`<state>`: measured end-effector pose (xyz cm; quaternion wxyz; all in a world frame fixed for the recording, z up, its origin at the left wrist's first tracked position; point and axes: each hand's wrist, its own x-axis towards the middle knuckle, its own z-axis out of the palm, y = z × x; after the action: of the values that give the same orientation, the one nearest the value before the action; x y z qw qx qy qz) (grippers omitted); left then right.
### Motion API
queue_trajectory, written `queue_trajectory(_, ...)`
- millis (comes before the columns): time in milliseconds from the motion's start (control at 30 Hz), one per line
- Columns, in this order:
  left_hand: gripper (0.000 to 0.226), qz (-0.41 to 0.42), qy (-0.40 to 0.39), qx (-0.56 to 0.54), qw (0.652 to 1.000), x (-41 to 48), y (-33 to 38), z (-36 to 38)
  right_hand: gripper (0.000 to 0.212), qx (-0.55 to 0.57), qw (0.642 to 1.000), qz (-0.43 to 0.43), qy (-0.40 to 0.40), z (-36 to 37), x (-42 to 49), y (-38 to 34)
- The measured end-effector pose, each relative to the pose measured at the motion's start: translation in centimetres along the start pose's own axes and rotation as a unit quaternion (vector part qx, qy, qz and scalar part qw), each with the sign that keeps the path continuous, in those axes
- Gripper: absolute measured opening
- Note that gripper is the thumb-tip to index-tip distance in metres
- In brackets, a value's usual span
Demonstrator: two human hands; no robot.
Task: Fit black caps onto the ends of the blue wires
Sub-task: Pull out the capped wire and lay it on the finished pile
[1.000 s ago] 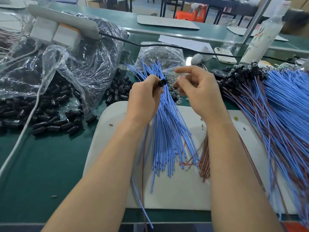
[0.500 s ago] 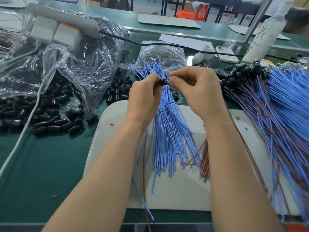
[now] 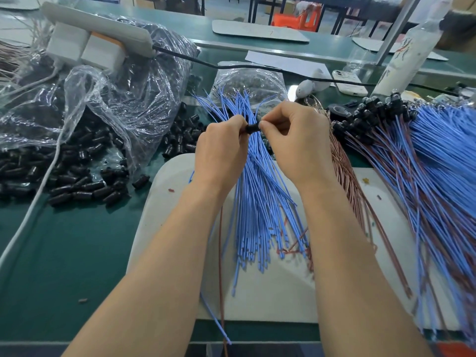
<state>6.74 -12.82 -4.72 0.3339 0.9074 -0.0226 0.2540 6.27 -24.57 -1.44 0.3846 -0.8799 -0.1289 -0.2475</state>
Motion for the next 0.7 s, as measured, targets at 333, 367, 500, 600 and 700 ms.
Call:
queue_trajectory(333, 0.019, 0.028, -0.095, -0.112, 0.989, -0.1, -0.5, -0.4, 0.008, 0.087, 0.992, 0.079, -0.038, -1.0, 0.5, 2.8)
queue_trajectory(367, 0.016, 0.034, -0.093, -0.119, 0.988, -0.1, -0.6, -0.4, 0.009, 0.102, 0.990, 0.084, -0.047, -1.1, 0.5, 3.0)
queue_trajectory(500, 0.012, 0.054, -0.093, -0.142, 0.984, -0.1, -0.7, -0.2, 0.010, 0.162, 0.980, 0.094, -0.067, -1.3, 0.4, 3.3)
queue_trajectory(600, 0.011, 0.062, -0.097, -0.149, 0.982, -0.1, -0.7, -0.2, 0.008, 0.194, 0.973, 0.103, -0.076, -1.2, 0.5, 3.5)
queue_trajectory(700, 0.010, 0.067, -0.100, -0.145, 0.982, 0.0, -0.7, -0.2, 0.007, 0.218, 0.965, 0.116, -0.088, -1.1, 0.4, 3.7)
